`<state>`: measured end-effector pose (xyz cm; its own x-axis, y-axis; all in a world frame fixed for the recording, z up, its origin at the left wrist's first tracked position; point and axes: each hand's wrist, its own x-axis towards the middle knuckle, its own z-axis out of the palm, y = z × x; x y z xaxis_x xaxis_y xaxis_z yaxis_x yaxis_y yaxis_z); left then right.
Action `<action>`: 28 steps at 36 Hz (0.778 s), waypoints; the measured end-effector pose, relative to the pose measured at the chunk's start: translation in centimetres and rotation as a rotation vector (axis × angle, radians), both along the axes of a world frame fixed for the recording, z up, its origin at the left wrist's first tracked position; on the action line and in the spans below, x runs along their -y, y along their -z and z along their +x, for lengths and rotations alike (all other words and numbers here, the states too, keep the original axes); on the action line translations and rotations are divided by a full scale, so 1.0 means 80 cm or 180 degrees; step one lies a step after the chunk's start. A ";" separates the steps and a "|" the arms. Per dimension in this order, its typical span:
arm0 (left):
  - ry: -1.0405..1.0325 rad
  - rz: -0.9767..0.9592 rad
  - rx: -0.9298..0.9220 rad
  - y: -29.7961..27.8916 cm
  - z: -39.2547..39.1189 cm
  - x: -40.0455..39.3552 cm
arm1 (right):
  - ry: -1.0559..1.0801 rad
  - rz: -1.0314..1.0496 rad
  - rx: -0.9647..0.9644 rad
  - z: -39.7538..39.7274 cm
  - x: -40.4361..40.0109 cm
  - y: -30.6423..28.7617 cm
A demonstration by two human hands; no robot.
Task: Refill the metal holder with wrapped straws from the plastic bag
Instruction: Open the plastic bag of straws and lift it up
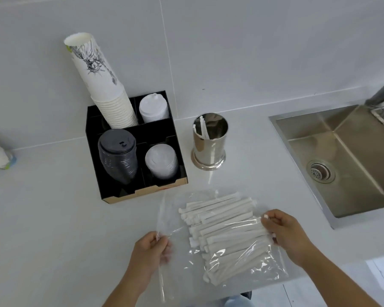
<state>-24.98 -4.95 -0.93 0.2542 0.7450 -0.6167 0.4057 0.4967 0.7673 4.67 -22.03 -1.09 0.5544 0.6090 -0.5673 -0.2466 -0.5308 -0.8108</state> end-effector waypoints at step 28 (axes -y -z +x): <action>0.2177 0.2238 -0.1797 0.022 0.123 0.061 | -0.1604 -0.0531 0.3240 0.087 0.060 0.038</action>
<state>-15.11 -9.85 -2.70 0.5594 0.7832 -0.2716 0.8035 -0.4318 0.4097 11.64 -26.85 -4.11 0.5169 0.8513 -0.0904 0.7540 -0.5027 -0.4228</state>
